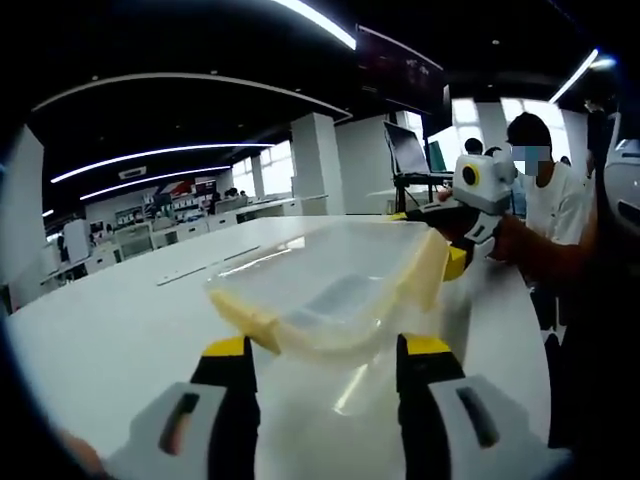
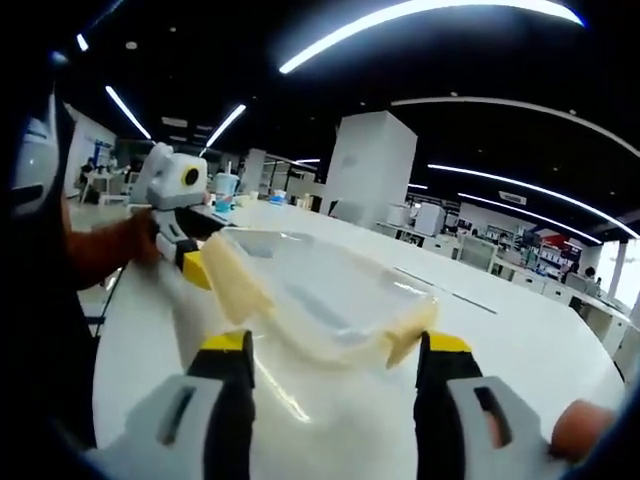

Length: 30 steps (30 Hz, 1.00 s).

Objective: Snap each plastic latch of the storage box into its locked position after aligning the lid with the box until every specified latch is closed and the lid sits flush.

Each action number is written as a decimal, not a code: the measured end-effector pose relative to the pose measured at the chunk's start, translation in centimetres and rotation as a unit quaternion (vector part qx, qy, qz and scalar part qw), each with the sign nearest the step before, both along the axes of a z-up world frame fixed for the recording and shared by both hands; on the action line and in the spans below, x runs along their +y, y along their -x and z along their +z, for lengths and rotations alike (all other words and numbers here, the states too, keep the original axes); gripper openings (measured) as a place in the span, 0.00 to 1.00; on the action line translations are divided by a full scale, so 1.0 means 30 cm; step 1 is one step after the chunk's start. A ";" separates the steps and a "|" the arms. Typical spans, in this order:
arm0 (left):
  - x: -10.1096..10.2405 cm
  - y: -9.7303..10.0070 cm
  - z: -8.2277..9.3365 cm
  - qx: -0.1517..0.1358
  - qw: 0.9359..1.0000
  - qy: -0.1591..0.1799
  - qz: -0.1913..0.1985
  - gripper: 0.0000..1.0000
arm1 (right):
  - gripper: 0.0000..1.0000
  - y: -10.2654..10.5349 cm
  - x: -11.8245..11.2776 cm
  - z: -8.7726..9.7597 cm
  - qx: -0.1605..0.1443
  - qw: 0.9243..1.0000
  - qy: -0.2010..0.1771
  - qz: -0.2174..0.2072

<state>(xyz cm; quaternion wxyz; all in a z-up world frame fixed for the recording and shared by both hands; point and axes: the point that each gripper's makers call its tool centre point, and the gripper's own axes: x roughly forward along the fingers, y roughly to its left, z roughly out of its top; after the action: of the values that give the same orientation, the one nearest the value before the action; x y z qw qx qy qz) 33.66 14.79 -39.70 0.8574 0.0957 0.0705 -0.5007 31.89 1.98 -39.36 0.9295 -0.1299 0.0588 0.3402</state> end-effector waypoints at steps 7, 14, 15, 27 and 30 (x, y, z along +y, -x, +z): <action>0.001 0.001 -0.002 0.000 1.000 0.000 -0.001 0.51 | 0.57 0.012 0.031 -0.051 0.016 1.000 0.012 0.009; 0.004 0.000 -0.003 0.000 1.000 0.000 0.000 0.51 | 0.57 0.009 0.022 -0.034 0.010 1.000 0.009 0.005; 0.004 0.000 -0.003 0.000 1.000 0.000 0.001 0.52 | 0.57 0.009 0.022 -0.034 0.010 1.000 0.009 0.004; -0.010 -0.010 -0.030 0.017 1.000 -0.017 0.011 0.59 | 0.61 0.007 0.018 -0.033 0.013 1.000 0.009 0.003; -0.025 0.021 -0.042 0.030 0.999 -0.023 -0.021 0.72 | 0.70 0.019 0.032 -0.046 0.016 0.999 0.026 0.030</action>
<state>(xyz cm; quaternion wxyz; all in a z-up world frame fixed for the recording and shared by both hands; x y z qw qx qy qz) 33.03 14.04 -40.97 0.8416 0.1016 0.1052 -0.5199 31.31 2.94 -40.75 0.9139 -0.1505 0.0786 0.3687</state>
